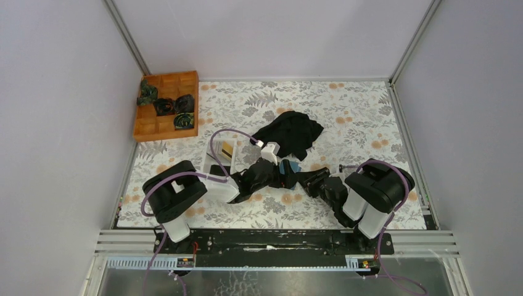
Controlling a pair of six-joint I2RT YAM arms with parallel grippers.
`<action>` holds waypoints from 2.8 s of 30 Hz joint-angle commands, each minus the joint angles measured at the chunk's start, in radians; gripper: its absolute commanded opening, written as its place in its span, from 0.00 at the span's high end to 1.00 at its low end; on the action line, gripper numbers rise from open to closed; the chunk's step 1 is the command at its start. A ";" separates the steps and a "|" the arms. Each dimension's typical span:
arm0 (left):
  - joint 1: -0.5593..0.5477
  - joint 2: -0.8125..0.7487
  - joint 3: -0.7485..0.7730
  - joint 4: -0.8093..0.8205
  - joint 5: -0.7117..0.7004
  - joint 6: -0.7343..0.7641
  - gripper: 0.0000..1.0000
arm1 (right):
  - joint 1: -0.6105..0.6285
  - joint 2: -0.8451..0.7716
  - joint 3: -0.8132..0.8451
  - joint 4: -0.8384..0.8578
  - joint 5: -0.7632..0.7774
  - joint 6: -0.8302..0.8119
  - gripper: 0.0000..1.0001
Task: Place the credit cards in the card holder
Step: Close the card holder at the center of the board.
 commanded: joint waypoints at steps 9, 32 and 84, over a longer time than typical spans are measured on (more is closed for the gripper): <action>0.011 0.062 -0.003 -0.141 0.080 0.057 0.15 | -0.012 0.024 0.025 -0.133 -0.071 -0.088 0.55; 0.012 -0.213 -0.056 -0.245 -0.158 -0.027 0.05 | -0.017 -0.036 0.064 -0.296 -0.083 -0.121 0.66; 0.065 0.078 0.189 -0.547 -0.345 0.182 0.37 | -0.017 -0.145 0.086 -0.423 -0.105 -0.184 0.65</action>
